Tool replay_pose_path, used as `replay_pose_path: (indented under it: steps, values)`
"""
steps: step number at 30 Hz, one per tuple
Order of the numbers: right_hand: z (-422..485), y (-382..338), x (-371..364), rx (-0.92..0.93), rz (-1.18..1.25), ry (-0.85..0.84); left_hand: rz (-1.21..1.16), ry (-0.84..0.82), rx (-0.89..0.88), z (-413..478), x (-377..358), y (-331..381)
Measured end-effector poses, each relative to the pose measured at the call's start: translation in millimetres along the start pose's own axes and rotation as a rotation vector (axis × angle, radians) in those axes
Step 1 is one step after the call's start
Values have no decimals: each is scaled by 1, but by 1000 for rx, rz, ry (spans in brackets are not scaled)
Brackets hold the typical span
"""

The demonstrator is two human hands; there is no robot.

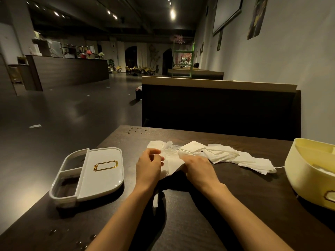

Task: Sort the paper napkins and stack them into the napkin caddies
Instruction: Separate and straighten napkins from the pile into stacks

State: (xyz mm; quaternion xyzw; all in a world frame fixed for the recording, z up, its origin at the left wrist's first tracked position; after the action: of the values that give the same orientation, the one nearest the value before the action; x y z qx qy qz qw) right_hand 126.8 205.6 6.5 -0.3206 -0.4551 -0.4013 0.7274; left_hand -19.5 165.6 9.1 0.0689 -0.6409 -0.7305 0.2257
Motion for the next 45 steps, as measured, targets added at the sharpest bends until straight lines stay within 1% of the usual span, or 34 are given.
replay_pose_path:
  steps: [2,4,6,8,9,10,12,13,16,17,18,20,21,23,25,27,30,32,35,36,38,40,43,45]
  values:
    - [-2,10,10,-130,212,-9,-23,15,-6,0,1,2]
    - [-6,23,21,-292,490,0,-29,41,-9,0,1,4]
    - [-13,30,27,-458,841,-19,-13,61,-25,-2,0,5]
    - [-23,30,26,-610,1259,-81,-17,58,-31,-3,-3,4]
    - [-28,28,25,-666,1437,-119,-28,44,-23,-3,-3,4]
    - [-32,24,25,-698,1560,-156,-45,22,4,-5,-5,4]
    - [-36,19,25,-712,1688,-225,-126,-69,97,-9,-10,4]
    - [-39,16,25,-703,1717,-257,-200,-151,166,-12,-14,3]
    - [-43,6,27,-655,1816,-349,-459,-472,325,-29,-30,13]
    - [-43,3,27,-644,1846,-386,-484,-540,347,-34,-34,15]
    - [-43,0,28,-631,1856,-405,-465,-568,352,-37,-37,14]
    - [-41,-1,28,-615,1780,-387,-359,-534,336,-38,-40,11]
    - [-39,0,26,-615,1715,-356,-347,-511,332,-37,-40,9]
    - [-37,3,24,-607,1570,-281,-399,-501,325,-35,-40,8]
    - [-35,3,21,-549,1493,-259,-445,-510,319,-36,-40,9]
    - [-34,0,20,-514,1460,-265,-469,-502,318,-40,-42,11]
    - [-31,-3,17,-499,1460,-230,-518,-394,346,-35,-37,8]
    - [-27,2,14,-456,1285,-148,-546,-297,367,-24,-26,5]
    - [-25,13,16,-379,891,0,-550,-85,384,-4,1,-2]
    - [-23,14,16,-335,789,21,-547,-11,393,1,10,-5]
    - [-16,13,13,-239,644,3,-542,112,421,7,24,-11]
    - [-6,7,4,-140,521,-77,-573,176,451,11,32,-18]
    - [8,0,-10,-37,346,-190,-613,172,477,11,32,-20]
    - [17,-5,-14,8,274,-223,-612,160,468,11,33,-16]
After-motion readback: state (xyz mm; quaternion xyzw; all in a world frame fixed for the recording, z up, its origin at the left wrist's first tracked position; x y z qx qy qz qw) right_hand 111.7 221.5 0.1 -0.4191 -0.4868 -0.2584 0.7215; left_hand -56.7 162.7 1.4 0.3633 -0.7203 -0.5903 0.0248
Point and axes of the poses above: each hand's wrist, its own z-axis towards the middle knuckle, its own x-axis out of the back of the hand, y = z × x, the point moved 4 cm from there along z, towards the middle knuckle, and after that the axes turned 3 degrees about z, right-handed, at the moved point
